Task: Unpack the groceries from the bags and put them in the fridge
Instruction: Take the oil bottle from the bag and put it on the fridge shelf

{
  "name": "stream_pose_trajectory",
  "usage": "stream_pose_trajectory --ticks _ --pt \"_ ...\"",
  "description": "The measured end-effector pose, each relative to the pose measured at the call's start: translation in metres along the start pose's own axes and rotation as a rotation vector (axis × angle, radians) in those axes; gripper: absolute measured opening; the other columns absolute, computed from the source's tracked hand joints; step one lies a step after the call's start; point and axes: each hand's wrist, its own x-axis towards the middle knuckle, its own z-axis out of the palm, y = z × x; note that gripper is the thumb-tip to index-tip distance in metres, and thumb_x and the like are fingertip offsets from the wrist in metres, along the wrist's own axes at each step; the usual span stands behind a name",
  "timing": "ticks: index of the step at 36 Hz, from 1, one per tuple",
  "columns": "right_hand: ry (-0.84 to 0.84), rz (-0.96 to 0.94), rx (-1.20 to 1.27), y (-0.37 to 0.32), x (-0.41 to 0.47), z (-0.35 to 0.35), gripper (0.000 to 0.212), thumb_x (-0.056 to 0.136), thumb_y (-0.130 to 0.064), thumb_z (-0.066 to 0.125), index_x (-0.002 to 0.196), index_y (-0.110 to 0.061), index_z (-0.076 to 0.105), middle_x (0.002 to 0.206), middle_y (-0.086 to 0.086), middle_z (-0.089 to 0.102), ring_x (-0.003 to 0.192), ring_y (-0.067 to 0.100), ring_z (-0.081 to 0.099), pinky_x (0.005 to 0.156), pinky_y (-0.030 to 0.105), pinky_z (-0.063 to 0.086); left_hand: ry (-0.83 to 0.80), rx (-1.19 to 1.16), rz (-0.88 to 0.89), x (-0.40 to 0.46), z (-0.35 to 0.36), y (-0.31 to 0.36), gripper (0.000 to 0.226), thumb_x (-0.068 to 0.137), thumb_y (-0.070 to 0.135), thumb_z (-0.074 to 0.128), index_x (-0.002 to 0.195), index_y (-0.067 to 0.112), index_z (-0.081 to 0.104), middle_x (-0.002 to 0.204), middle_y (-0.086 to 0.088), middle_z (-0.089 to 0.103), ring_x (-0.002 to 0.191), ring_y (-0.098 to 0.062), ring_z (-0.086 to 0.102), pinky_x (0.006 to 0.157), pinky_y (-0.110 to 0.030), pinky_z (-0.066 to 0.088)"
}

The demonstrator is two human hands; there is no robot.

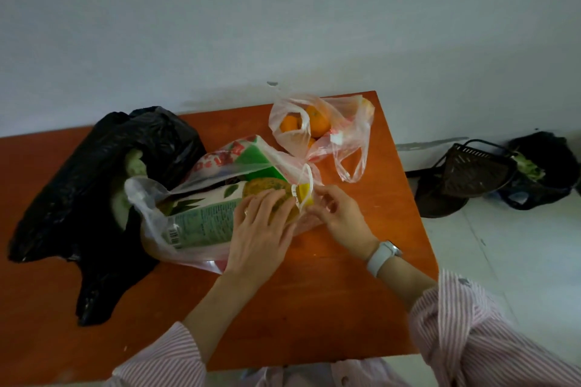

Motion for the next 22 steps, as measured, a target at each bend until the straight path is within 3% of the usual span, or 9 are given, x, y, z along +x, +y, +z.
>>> stream_pose_trajectory --ticks 4,6,9,14,16,19,20,22 --pt "0.034 -0.007 -0.080 0.013 -0.004 -0.003 0.002 0.084 -0.012 0.064 0.086 -0.014 0.064 0.077 -0.009 0.060 0.072 0.003 0.056 0.068 0.015 0.045 -0.072 0.033 -0.014 0.004 -0.002 -0.005 0.044 0.087 0.039 0.045 0.126 0.018 0.047 0.133 -0.005 0.046 0.127 -0.020 0.038 0.105 -0.040 0.026" --pt "0.040 0.004 -0.149 0.020 -0.005 -0.002 0.004 0.085 -0.012 0.062 0.083 -0.013 0.065 0.079 -0.005 0.061 0.073 0.010 0.057 0.068 0.024 0.046 -0.106 0.040 -0.014 0.004 -0.004 -0.007 0.046 0.087 0.038 0.045 0.128 0.018 0.047 0.135 -0.005 0.048 0.130 -0.020 0.036 0.106 -0.042 0.027" --pt "0.051 0.072 -0.338 0.027 -0.003 0.009 0.009 0.085 -0.010 0.058 0.087 -0.013 0.066 0.089 -0.005 0.061 0.085 0.014 0.057 0.070 0.025 0.039 -0.144 0.074 -0.018 0.003 -0.009 -0.006 0.045 0.086 0.036 0.045 0.128 0.019 0.049 0.136 -0.004 0.049 0.131 -0.019 0.036 0.105 -0.045 0.028" --pt "-0.118 0.167 -0.432 0.032 0.009 0.020 0.019 0.088 -0.013 0.050 0.099 -0.014 0.066 0.100 0.006 0.068 0.090 0.024 0.064 0.070 0.029 0.046 -0.121 0.096 -0.061 -0.001 -0.023 -0.009 0.044 0.084 0.033 0.044 0.125 0.018 0.051 0.135 -0.004 0.051 0.130 -0.018 0.038 0.105 -0.044 0.025" --pt "-0.056 0.126 -0.410 0.029 0.009 0.011 0.022 0.089 -0.011 0.048 0.103 -0.014 0.065 0.102 0.004 0.064 0.087 0.021 0.061 0.071 0.028 0.045 -0.094 0.096 -0.076 -0.004 -0.029 -0.014 0.043 0.084 0.033 0.044 0.122 0.018 0.054 0.134 -0.005 0.052 0.129 -0.018 0.038 0.104 -0.042 0.024" --pt "0.230 0.046 -0.183 0.004 0.003 -0.007 0.012 0.091 -0.010 0.049 0.097 -0.011 0.059 0.093 0.000 0.055 0.074 0.008 0.052 0.066 0.022 0.041 -0.092 0.096 -0.062 -0.004 -0.034 -0.022 0.045 0.084 0.038 0.044 0.124 0.018 0.050 0.135 -0.006 0.051 0.130 -0.018 0.035 0.105 -0.044 0.025" --pt "0.263 0.033 -0.103 -0.006 0.003 -0.010 0.009 0.093 -0.012 0.048 0.092 -0.012 0.058 0.087 0.001 0.056 0.069 0.006 0.050 0.062 0.019 0.040 -0.105 0.091 -0.048 -0.004 -0.033 -0.024 0.047 0.084 0.040 0.045 0.125 0.018 0.048 0.136 -0.006 0.050 0.130 -0.019 0.035 0.105 -0.043 0.024" --pt "0.161 0.039 -0.021 -0.031 0.008 -0.011 0.022 0.094 -0.022 0.048 0.080 -0.009 0.058 0.074 0.004 0.056 0.060 0.008 0.048 0.056 0.014 0.038 -0.148 0.072 -0.024 -0.002 -0.029 -0.028 0.057 0.079 0.045 0.056 0.128 0.016 0.045 0.137 -0.008 0.049 0.131 -0.021 0.036 0.107 -0.042 0.023"
